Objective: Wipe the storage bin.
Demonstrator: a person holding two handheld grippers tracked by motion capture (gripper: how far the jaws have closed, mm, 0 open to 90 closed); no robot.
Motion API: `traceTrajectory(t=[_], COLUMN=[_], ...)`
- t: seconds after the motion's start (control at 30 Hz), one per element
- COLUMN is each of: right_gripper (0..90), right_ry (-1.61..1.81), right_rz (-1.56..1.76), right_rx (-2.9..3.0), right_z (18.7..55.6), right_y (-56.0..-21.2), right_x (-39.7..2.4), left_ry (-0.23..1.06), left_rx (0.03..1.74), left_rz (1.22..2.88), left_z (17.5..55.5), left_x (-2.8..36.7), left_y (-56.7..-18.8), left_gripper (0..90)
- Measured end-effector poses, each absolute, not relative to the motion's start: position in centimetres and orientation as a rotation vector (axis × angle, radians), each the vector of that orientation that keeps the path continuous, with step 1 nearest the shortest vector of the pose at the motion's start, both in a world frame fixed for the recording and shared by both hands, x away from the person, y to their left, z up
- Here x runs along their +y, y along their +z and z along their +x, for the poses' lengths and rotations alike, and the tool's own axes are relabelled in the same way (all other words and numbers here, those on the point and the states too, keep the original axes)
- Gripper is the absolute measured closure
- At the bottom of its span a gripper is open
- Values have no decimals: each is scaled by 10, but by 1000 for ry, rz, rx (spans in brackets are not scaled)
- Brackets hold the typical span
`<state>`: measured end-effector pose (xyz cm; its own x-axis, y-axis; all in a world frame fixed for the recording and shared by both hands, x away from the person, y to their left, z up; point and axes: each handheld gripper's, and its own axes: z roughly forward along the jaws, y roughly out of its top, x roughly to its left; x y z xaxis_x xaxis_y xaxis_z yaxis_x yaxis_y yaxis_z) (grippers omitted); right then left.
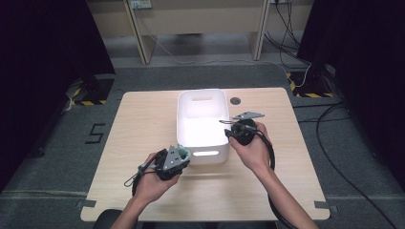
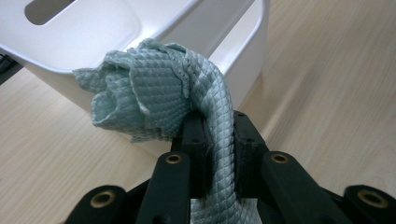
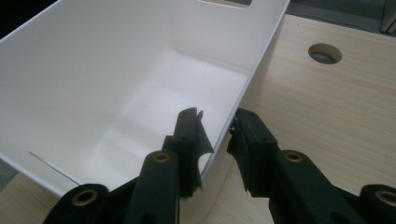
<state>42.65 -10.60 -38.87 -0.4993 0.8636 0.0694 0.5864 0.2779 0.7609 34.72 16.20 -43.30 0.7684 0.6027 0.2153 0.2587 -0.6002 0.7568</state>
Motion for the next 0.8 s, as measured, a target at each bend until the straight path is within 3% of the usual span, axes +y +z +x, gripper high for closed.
traceTrajectory(t=[0.6, 0.8], right_gripper=[708, 706], right_ry=[1074, 1078], right_rz=[1302, 1301], right_rx=[2199, 2199], right_z=[427, 427], right_y=[-390, -390], right_x=[-105, -104], left_ry=[501, 525], left_rx=[644, 651], left_rz=[2250, 2222], left_z=[359, 357], left_x=[161, 162], left_y=[-423, -427], left_gripper=[780, 781])
